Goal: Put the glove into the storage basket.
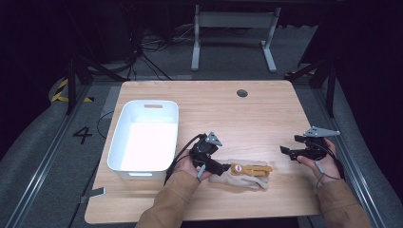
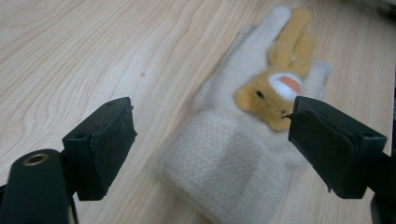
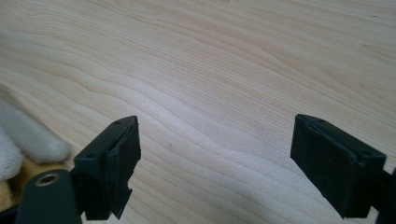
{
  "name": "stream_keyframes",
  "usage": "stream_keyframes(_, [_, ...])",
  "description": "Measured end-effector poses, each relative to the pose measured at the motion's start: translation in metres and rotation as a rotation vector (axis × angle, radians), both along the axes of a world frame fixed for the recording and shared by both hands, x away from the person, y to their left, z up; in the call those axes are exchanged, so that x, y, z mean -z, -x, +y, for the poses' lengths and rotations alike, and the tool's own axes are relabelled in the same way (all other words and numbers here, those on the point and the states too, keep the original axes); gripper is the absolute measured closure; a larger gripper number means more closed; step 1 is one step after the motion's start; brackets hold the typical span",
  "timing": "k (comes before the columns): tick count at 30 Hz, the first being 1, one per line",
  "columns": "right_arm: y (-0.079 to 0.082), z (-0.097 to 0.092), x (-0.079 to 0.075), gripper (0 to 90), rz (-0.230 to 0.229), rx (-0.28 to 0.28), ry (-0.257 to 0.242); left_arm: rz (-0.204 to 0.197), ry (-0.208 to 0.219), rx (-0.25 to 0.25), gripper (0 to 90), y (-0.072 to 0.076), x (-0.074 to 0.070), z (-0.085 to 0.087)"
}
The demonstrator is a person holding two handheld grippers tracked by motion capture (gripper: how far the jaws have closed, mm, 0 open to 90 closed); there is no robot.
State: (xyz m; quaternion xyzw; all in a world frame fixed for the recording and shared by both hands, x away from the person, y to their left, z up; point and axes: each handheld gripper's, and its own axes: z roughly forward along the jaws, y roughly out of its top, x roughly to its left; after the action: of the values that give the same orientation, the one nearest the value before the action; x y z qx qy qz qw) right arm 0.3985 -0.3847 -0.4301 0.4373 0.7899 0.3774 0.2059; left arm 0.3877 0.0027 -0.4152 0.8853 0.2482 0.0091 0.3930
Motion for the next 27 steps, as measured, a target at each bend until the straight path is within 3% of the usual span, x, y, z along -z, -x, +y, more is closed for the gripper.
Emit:
stream_keyframes(5, [-0.002, 0.001, 0.001, 18.7, 0.016, -0.023, -0.022, -0.01, 0.042, 0.056, 12.8, 0.005, 0.002, 0.002])
stream_keyframes(11, [-0.003, 0.004, 0.0, 18.2, 0.019, -0.042, -0.039, -0.022, 0.083, 0.084, 9.2, 0.008, 0.003, 0.005])
stream_keyframes(19, [-0.005, 0.003, 0.001, 17.3, 0.025, -0.045, -0.062, -0.019, 0.086, 0.155, 0.3, 0.008, 0.013, -0.001])
stream_keyframes(27, [-0.005, 0.007, 0.003, 17.5, 0.037, -0.07, -0.07, -0.069, 0.145, 0.195, 1.8, 0.009, 0.021, -0.002])
